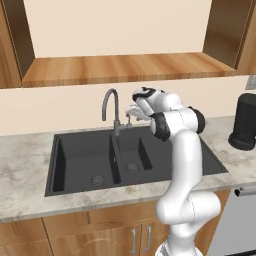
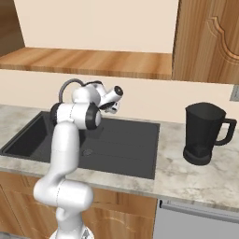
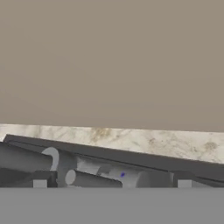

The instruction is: Turn on the sink faucet and place the jug under the water for a few seconds to fill it up.

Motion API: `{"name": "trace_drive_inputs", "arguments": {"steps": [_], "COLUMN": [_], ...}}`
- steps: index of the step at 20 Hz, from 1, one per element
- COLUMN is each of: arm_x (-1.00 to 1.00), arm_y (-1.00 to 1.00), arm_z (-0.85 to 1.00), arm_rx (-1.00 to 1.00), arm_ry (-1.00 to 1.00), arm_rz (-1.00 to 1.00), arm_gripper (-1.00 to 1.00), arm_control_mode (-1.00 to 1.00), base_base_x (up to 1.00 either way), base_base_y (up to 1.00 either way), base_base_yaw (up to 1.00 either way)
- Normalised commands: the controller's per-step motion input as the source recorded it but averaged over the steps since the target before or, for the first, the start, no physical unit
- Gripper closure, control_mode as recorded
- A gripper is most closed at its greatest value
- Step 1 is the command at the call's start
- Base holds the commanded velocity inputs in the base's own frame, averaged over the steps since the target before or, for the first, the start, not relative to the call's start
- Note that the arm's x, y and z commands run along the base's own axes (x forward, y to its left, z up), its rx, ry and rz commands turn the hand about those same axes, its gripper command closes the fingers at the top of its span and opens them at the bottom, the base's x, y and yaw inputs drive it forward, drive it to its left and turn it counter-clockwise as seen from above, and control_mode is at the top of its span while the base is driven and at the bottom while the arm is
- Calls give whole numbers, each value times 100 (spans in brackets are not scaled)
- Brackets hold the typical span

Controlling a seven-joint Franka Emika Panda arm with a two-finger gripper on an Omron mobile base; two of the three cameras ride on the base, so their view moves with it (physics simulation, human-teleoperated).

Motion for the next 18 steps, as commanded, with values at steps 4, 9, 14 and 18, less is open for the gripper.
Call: {"name": "trace_drive_inputs", "arguments": {"steps": [4, 9, 14, 18], "arm_x": [23, 14, 2, -1], "arm_y": [0, 0, 1, 0], "arm_z": [-19, -26, -38, -9], "arm_rx": [0, 0, -4, -1], "arm_ry": [0, 0, 0, 0], "arm_rz": [-4, -3, 0, 0], "arm_gripper": [-100, -100, -100, -100], "arm_control_mode": [-100, -100, -100, -100], "base_base_x": [0, 0, 0, 0], "base_base_y": [0, 0, 0, 0], "base_base_yaw": [0, 0, 0, 0]}}
